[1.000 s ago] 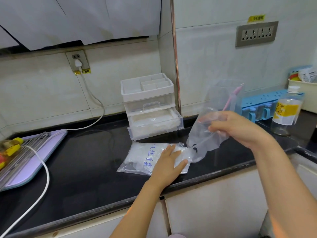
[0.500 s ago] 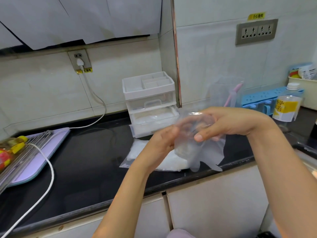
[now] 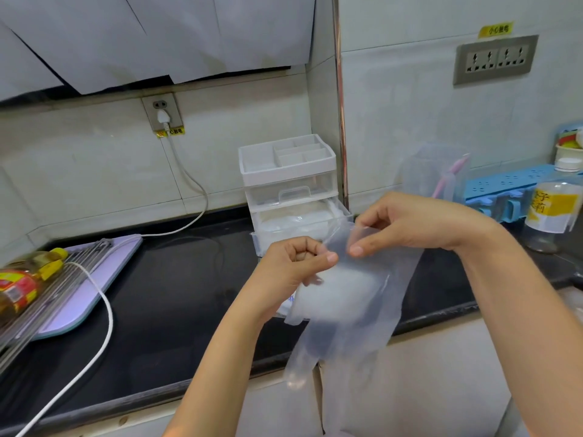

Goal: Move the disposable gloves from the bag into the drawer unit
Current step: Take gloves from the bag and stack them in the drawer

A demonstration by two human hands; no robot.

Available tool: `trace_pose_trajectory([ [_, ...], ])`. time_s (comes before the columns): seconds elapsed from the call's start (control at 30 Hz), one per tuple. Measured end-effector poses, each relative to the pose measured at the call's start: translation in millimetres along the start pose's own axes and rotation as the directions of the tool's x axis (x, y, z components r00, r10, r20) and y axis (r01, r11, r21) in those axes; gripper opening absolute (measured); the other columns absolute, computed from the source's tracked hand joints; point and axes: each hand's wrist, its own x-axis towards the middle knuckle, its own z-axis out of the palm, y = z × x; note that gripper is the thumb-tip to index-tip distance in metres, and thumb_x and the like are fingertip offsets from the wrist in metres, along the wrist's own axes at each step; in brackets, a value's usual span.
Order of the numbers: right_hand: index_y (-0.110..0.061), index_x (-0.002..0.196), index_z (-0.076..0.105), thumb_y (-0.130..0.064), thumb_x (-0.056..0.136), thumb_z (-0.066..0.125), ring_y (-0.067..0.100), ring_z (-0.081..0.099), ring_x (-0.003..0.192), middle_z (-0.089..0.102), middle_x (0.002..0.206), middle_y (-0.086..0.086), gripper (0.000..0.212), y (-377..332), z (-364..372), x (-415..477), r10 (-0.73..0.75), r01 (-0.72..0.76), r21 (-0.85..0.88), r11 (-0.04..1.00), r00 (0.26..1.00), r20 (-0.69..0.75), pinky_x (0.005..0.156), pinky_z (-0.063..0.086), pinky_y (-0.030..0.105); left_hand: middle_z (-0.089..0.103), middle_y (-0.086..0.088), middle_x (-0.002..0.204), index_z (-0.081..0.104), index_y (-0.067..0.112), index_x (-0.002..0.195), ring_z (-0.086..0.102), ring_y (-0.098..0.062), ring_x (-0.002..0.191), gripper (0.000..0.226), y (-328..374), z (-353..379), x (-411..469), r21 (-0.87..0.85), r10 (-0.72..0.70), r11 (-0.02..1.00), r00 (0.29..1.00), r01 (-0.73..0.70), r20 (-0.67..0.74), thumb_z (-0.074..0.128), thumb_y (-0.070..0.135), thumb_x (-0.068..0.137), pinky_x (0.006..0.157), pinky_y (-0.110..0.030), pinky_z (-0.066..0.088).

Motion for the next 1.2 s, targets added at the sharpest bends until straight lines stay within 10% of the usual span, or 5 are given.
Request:
trace_pose_trajectory([
  [0.13, -0.016, 0.082, 0.073, -0.024, 0.083, 0.072, 0.001, 0.056, 0.065, 0.067, 0.071, 0.000, 0.009, -4.8, 4.0, 23.5, -0.066, 0.066, 0.004, 0.998, 0.996, -0.064, 0.061, 0.041, 0.010, 0.050, -0.007, 0.069, 0.064, 0.016, 0.072, 0.050, -0.010, 0.062, 0.013, -0.9, -9.1, 7.0, 0.022, -0.020, 1.000, 1.000, 0.020, 0.000, 0.072, 0.016, 0.082, 0.067, -0.018, 0.052],
  [0.47, -0.029, 0.078, 0.067, -0.022, 0.089, 0.066, 0.009, 0.059, 0.068, 0.070, 0.078, 0.009, 0.013, 19.5, -11.0, 71.2, -0.106, 0.118, 0.046, 0.992, 0.971, -0.214, 0.077, 0.048, 0.034, 0.066, -0.005, 0.075, 0.062, 0.011, 0.075, 0.065, -0.015, 0.073, 0.016, -8.5, -60.8, 28.0, 0.116, -0.106, 0.987, 0.992, 0.114, -0.071, 0.074, 0.019, 0.080, 0.083, -0.032, 0.053],
  [0.7, -0.008, 0.090, 0.068, -0.018, 0.089, 0.066, -0.001, 0.049, 0.048, 0.059, 0.059, -0.005, 0.011, 37.5, -10.7, 115.0, -0.007, 0.110, 0.201, 0.974, 0.891, -0.453, 0.053, 0.039, 0.011, 0.070, -0.005, 0.081, 0.068, 0.004, 0.091, 0.067, -0.015, 0.076, 0.019, 8.4, -95.6, 83.2, 0.219, -0.046, 0.969, 0.955, 0.113, -0.292, 0.072, 0.021, 0.083, 0.079, -0.026, 0.055],
  [0.97, 0.001, 0.086, 0.065, -0.016, 0.091, 0.062, 0.008, 0.053, 0.062, 0.059, 0.068, -0.004, 0.018, 64.5, -0.8, 175.9, 0.172, 0.054, 0.299, 0.953, 0.716, -0.677, 0.054, 0.040, 0.013, 0.059, 0.003, 0.103, 0.055, 0.022, 0.102, 0.054, -0.007, 0.085, 0.016, 20.0, -86.4, 135.7, 0.545, 0.434, 0.835, 0.704, -0.080, -0.562, 0.062, 0.018, 0.089, 0.075, -0.020, 0.044],
  [1.2, -0.004, 0.087, 0.062, -0.019, 0.094, 0.055, 0.020, 0.058, 0.075, 0.063, 0.081, 0.009, 0.018, 97.1, 19.8, 198.3, 0.248, -0.133, 0.216, 0.967, 0.680, -0.690, 0.057, 0.041, 0.024, 0.060, 0.003, 0.072, 0.064, 0.013, 0.082, 0.055, -0.017, 0.070, 0.012, -23.3, -42.1, 153.5, 0.689, 0.196, 0.723, 0.942, 0.048, -0.272, 0.054, 0.012, 0.088, 0.067, -0.028, 0.045],
])
